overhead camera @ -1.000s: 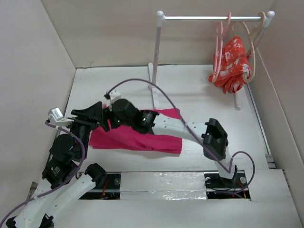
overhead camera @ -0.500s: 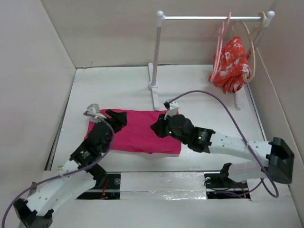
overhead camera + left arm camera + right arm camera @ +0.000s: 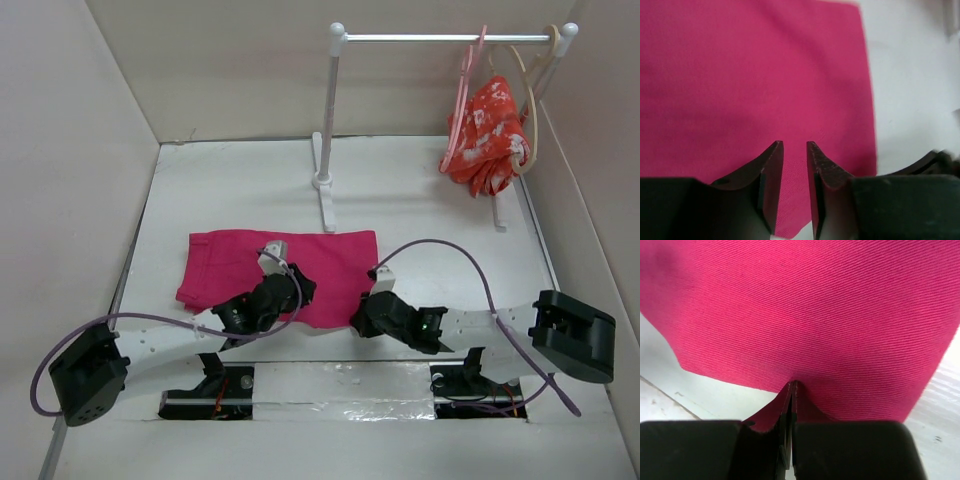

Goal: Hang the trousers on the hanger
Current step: Fold the trousers at the center of the board, then pick up the hanger from the clothesline.

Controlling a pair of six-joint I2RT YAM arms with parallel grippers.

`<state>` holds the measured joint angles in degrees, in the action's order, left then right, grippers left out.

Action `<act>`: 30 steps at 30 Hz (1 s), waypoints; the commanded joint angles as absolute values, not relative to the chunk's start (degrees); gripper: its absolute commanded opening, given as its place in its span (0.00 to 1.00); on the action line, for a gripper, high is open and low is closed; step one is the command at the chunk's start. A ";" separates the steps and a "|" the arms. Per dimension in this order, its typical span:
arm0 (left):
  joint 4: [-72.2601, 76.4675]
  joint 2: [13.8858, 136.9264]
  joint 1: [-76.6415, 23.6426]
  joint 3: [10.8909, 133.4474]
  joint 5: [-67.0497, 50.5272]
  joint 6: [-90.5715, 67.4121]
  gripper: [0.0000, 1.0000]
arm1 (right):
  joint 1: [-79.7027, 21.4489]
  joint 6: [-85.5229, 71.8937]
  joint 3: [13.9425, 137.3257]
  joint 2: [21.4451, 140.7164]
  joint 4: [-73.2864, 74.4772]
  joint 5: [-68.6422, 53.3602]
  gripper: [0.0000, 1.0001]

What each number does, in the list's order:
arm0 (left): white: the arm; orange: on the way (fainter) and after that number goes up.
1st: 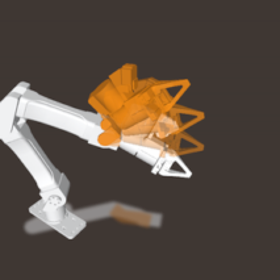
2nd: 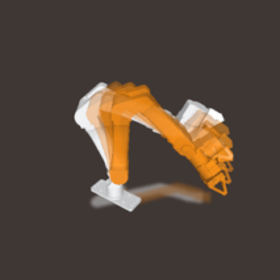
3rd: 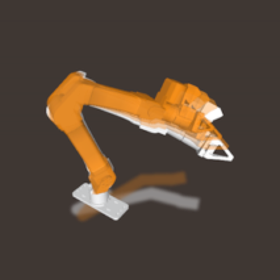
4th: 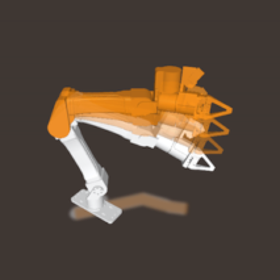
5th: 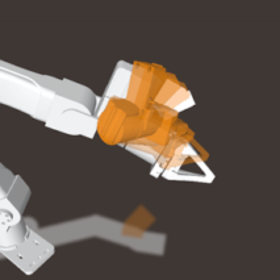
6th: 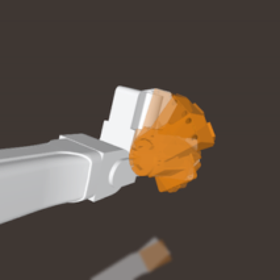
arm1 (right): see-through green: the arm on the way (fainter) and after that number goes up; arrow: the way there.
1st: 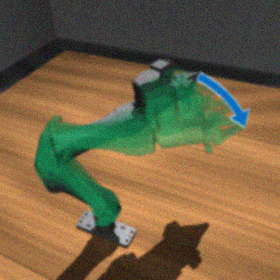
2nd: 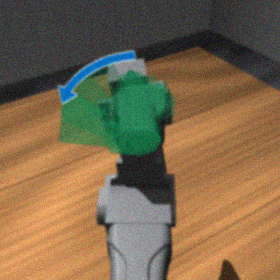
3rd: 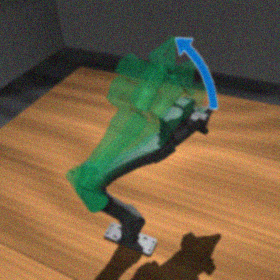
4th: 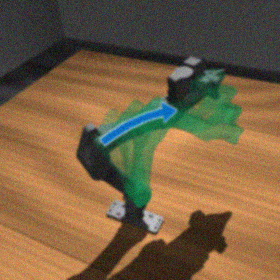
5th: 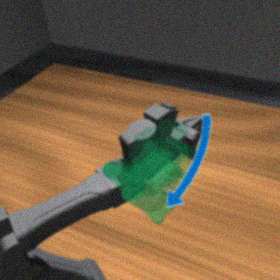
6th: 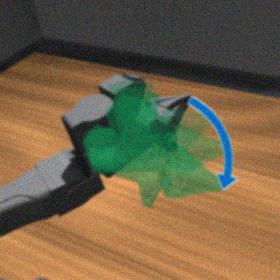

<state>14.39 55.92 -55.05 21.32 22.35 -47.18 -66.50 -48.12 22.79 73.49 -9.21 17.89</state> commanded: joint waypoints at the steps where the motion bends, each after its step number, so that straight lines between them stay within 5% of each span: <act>1: 17.67 58.00 -58.44 17.32 25.13 -51.32 0.22 | -68.46 -52.03 21.53 73.39 -11.87 20.21 0.03; 4: 16.09 57.75 -58.45 17.84 25.84 -50.64 0.18 | -68.99 -51.16 24.77 69.27 -4.59 22.93 0.05; 11: 17.57 53.44 -58.45 27.23 29.35 -40.19 0.06 | -67.95 -38.62 38.57 51.52 14.13 35.32 0.39; 14: 21.00 55.36 -58.45 32.14 29.18 -35.18 0.00 | -61.21 -33.50 46.12 46.85 16.08 38.41 0.00; 20: 25.40 61.43 -58.45 36.12 27.43 -29.19 0.00 | -45.20 -21.46 63.14 50.42 16.51 39.19 0.02; 22: 25.93 62.14 -58.45 35.51 26.72 -28.30 0.00 | -38.17 -18.91 68.53 53.68 18.10 39.12 0.18; 23: 26.19 62.05 -58.45 34.12 26.72 -28.21 0.00 | -36.06 -17.85 72.56 56.92 18.02 39.11 0.46; 26: 26.54 60.82 -58.45 32.52 26.90 -27.78 0.07 | -29.11 -15.21 77.68 62.21 18.54 39.46 0.80; 30: 25.75 58.63 -58.45 32.35 26.72 -27.33 0.22 | -22.42 -14.50 84.09 72.04 17.93 36.23 0.81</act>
<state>23.31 61.78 -58.41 32.71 26.98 -29.04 -25.80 -17.87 80.09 66.67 16.16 37.52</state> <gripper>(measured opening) 0.205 0.809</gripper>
